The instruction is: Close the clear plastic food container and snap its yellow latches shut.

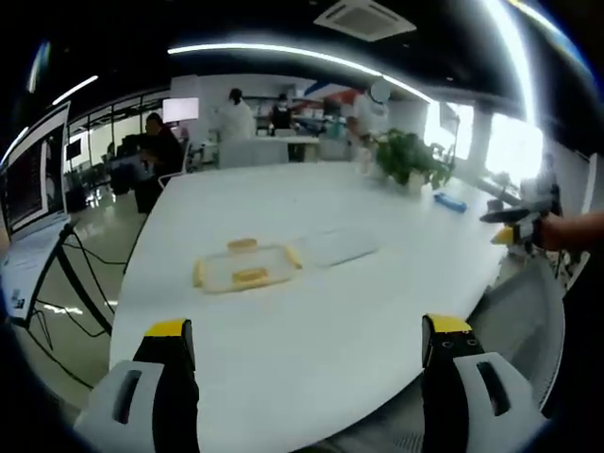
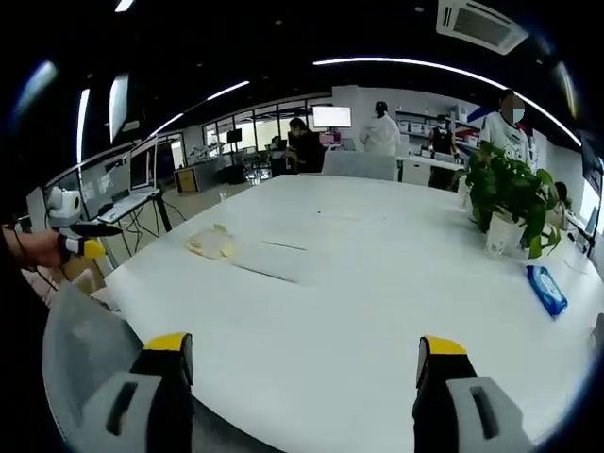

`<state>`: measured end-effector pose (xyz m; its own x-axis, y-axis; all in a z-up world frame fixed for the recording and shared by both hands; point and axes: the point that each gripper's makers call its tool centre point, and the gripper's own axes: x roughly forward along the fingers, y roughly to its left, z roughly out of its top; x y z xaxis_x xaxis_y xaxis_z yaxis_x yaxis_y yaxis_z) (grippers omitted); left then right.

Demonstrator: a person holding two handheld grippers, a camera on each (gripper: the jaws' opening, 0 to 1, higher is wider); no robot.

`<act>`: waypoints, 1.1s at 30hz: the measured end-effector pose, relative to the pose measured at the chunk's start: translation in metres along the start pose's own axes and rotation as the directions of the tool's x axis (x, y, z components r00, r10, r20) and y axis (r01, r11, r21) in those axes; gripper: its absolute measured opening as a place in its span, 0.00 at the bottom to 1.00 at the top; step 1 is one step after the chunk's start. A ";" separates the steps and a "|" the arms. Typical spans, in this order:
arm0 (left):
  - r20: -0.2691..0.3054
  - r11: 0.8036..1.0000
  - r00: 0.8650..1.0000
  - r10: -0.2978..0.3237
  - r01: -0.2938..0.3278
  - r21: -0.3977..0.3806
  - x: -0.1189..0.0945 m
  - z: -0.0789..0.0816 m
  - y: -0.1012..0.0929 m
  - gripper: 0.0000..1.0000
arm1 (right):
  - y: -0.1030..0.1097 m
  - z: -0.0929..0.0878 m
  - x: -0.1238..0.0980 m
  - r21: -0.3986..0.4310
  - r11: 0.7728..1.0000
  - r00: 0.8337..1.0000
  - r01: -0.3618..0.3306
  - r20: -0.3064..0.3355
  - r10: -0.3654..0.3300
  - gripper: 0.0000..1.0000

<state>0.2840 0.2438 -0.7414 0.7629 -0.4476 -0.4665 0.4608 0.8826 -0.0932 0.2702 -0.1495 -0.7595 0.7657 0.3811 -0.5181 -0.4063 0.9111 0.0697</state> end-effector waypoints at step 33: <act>-0.022 1.000 1.000 -0.011 0.011 -0.022 -0.003 -0.016 -0.003 0.99 | 0.018 -0.003 0.005 0.008 1.000 1.000 -0.028 -0.004 0.028 1.00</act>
<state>0.2734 0.2449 -0.7543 0.7475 -0.4540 -0.4849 0.4586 0.8808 -0.1178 0.2654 -0.1316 -0.7631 0.7519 0.4056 -0.5197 -0.4236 0.9013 0.0905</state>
